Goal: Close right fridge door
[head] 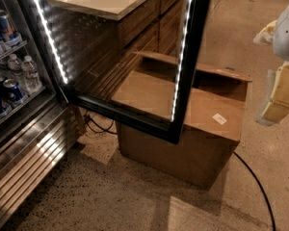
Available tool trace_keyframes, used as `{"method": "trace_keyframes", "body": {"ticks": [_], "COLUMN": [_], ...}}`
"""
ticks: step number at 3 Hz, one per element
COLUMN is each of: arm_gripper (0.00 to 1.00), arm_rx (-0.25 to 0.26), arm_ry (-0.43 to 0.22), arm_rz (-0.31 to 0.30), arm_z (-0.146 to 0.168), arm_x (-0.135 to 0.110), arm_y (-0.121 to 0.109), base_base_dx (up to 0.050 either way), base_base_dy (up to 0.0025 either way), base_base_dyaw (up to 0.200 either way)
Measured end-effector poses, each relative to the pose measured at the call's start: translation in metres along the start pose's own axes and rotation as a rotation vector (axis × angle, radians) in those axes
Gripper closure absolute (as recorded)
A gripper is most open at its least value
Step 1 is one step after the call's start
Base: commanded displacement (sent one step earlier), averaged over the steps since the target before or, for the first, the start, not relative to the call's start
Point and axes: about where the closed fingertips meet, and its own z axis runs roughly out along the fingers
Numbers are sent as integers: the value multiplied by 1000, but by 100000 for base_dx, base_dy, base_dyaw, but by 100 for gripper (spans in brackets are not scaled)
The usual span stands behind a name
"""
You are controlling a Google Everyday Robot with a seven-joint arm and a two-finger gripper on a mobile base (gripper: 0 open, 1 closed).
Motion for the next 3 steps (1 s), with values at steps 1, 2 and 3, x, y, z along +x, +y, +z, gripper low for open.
{"method": "trace_keyframes", "body": {"ticks": [1, 2, 3], "arm_gripper": [0, 0, 0], "arm_rx": [0, 0, 0], "arm_ry": [0, 0, 0], "arm_rz": [0, 0, 0], "arm_z": [0, 0, 0], "arm_x": [0, 0, 0], "arm_y": [0, 0, 0], "base_base_dx": [5000, 5000, 0], "base_base_dy": [0, 0, 0], "base_base_dyaw": [-7, 4, -19803]}}
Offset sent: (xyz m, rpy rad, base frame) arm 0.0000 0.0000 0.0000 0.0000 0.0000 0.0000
